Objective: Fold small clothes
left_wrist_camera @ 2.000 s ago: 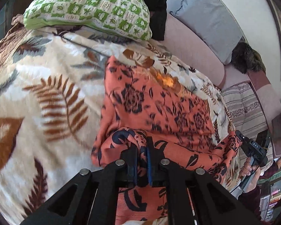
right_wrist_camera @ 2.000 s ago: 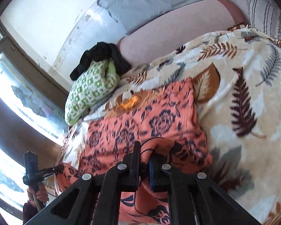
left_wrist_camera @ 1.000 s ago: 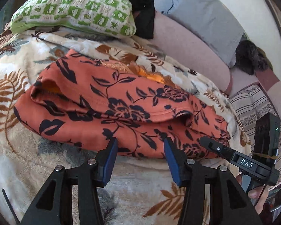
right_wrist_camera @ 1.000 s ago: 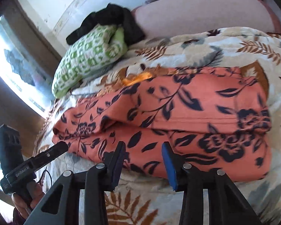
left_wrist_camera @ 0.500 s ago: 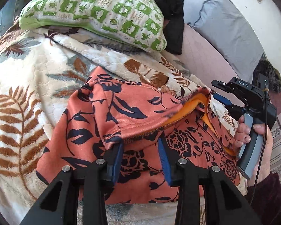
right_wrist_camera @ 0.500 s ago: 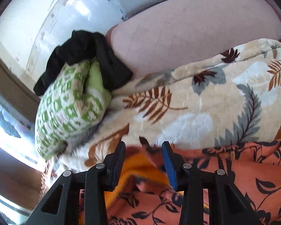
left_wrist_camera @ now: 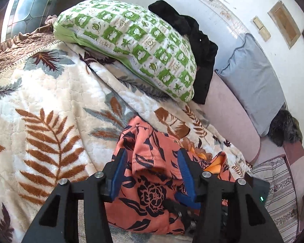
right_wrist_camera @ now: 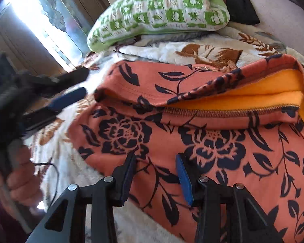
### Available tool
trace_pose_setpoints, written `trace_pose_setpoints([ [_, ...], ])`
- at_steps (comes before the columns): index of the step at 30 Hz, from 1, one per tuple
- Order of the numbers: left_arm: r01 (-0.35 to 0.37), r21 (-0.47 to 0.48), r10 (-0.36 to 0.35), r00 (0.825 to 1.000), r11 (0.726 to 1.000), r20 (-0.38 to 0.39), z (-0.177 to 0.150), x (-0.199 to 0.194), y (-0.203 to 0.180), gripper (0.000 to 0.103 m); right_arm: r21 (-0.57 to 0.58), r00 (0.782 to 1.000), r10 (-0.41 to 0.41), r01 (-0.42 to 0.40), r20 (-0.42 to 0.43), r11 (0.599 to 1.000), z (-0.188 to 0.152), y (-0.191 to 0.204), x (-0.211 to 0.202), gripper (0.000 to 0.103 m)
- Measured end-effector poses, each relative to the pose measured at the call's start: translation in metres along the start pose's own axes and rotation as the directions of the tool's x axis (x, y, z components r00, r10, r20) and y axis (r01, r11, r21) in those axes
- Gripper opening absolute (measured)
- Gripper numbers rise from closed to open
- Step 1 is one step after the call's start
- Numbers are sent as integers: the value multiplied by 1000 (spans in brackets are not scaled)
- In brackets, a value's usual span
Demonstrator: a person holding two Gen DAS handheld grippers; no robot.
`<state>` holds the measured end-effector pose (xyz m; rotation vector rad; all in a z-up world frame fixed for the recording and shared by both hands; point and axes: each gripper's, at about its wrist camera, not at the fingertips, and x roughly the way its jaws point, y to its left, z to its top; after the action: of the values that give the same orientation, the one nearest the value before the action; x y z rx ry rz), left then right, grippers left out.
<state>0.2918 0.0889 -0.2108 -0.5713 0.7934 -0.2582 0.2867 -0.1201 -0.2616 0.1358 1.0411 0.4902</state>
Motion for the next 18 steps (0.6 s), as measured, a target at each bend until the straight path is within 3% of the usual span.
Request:
trace_pose_setpoints([
  [2, -4, -11, 4, 1000, 1000, 8, 3, -2, 4, 53, 39, 996, -63, 61, 60, 997, 32, -9, 11, 42],
  [5, -31, -7, 31, 999, 999, -17, 6, 5, 9, 53, 227, 962, -212, 171, 170, 959, 89, -49, 14, 42],
  [8, -61, 43, 65, 994, 997, -92, -1, 22, 5, 53, 445, 933, -242, 104, 265, 889, 112, -91, -6, 45],
  [10, -98, 118, 113, 985, 988, -128, -11, 32, -3, 53, 463, 928, -231, 73, 294, 883, 106, -100, -24, 45],
  [12, -152, 192, 180, 974, 970, -141, -21, 40, -11, 53, 409, 928, -242, 112, 283, 906, 91, -102, -39, 45],
  [14, -187, 218, 227, 959, 958, -172, -28, 49, -10, 54, 366, 946, -232, 138, 225, 920, 66, -107, -51, 45],
  [17, -264, 262, 322, 923, 928, -211, -38, 60, -5, 55, 341, 975, -150, 87, 163, 936, 23, -123, -68, 45],
  [18, -292, 286, 356, 912, 913, -205, -41, 63, -6, 61, 333, 982, -139, 90, 127, 939, 10, -126, -71, 45],
])
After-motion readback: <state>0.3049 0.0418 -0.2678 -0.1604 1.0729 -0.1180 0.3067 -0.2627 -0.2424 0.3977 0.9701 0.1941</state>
